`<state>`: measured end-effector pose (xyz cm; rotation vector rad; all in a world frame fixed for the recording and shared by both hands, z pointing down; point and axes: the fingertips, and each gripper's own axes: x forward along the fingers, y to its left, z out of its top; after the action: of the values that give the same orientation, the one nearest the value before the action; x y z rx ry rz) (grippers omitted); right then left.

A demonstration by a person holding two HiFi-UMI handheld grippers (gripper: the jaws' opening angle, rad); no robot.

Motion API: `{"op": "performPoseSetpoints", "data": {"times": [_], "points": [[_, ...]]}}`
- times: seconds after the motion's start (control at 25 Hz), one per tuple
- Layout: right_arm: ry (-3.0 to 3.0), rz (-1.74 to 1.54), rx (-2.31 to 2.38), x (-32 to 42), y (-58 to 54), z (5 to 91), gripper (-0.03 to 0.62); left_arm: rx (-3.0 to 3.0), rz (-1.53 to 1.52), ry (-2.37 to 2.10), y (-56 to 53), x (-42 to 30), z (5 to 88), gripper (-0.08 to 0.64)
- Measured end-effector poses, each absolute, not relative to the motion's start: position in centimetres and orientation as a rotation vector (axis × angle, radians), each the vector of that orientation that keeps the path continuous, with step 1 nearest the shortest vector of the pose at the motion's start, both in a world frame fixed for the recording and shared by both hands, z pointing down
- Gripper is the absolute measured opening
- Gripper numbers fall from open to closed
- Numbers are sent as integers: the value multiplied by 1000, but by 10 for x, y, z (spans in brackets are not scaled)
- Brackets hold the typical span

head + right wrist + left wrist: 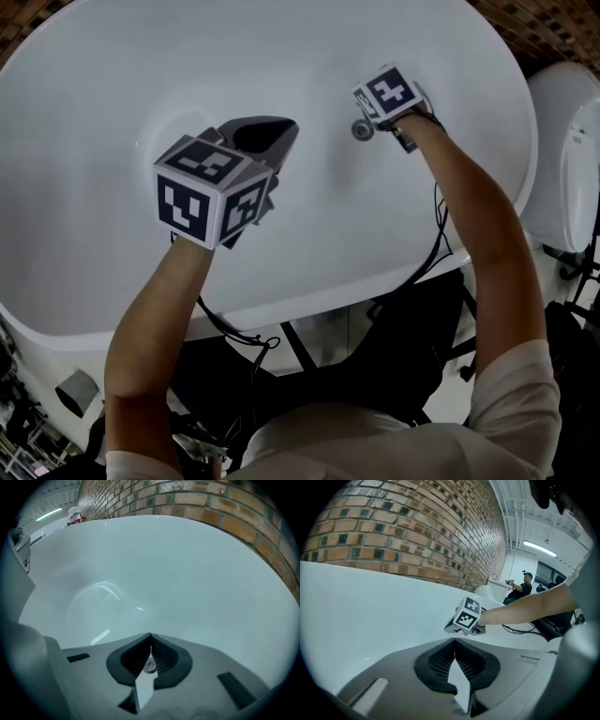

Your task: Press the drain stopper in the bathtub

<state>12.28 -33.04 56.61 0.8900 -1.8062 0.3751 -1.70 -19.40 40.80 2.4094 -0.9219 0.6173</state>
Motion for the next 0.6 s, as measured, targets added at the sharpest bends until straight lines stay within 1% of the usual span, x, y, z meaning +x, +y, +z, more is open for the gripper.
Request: {"op": "performPoseSetpoints", "data": {"times": [0.2,0.6], "points": [[-1770,464,838,127,-326,600,14,2374,672,-875,-200,-11,432,5],[-1684,507,739,138,-323,660,14,2297,755,-799,-207,-10,480,5]]}}
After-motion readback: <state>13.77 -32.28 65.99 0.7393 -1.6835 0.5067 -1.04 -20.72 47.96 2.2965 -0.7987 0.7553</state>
